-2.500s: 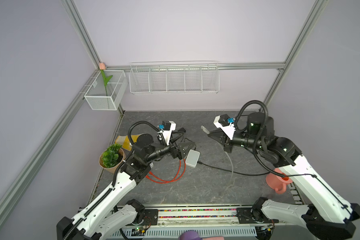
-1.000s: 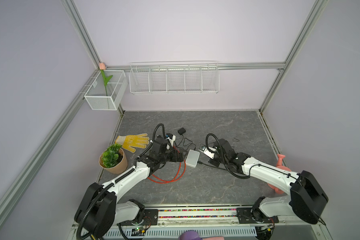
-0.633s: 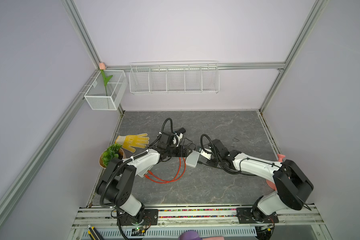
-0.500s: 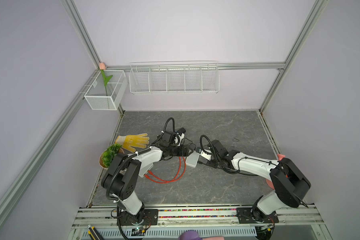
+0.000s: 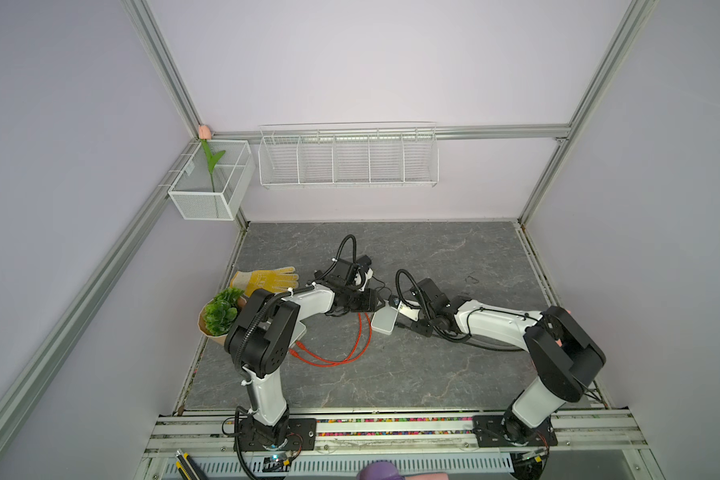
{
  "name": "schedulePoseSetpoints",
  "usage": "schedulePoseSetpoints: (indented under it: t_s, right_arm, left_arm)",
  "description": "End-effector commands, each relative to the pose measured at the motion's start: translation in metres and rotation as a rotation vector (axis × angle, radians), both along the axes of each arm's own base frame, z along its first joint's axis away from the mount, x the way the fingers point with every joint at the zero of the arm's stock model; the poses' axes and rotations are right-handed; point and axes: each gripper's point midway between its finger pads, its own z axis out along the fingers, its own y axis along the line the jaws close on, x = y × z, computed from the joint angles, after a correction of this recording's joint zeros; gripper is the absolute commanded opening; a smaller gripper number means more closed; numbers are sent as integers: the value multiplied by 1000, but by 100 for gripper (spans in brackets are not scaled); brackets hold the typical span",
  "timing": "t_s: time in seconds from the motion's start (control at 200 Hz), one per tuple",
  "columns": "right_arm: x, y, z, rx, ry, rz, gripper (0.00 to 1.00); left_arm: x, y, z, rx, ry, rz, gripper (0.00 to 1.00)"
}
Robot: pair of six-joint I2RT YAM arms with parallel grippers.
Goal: Insert the plug into the switch port
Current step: 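Push the grey plug into the box port with the right gripper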
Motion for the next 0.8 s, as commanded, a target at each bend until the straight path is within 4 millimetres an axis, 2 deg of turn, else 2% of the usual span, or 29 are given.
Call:
schedulePoseSetpoints:
  t_s: [0.0,0.27,0.655,0.795]
  right_arm:
    - [-2,2,-3,-3,39,14,6]
    - [-6,-1,-9,-25,72,7,7]
    - [-8,11,-3,-7,70,33,7]
    - [-7,13,-7,-22,81,38,7]
  left_arm:
    - [4,-7,3,-4,-10,-24,51]
    - [4,-11,-4,-2,8,-32,46]
    - [8,-16,-8,-13,13,-27,44]
    - [7,-18,-7,-15,10,-32,43]
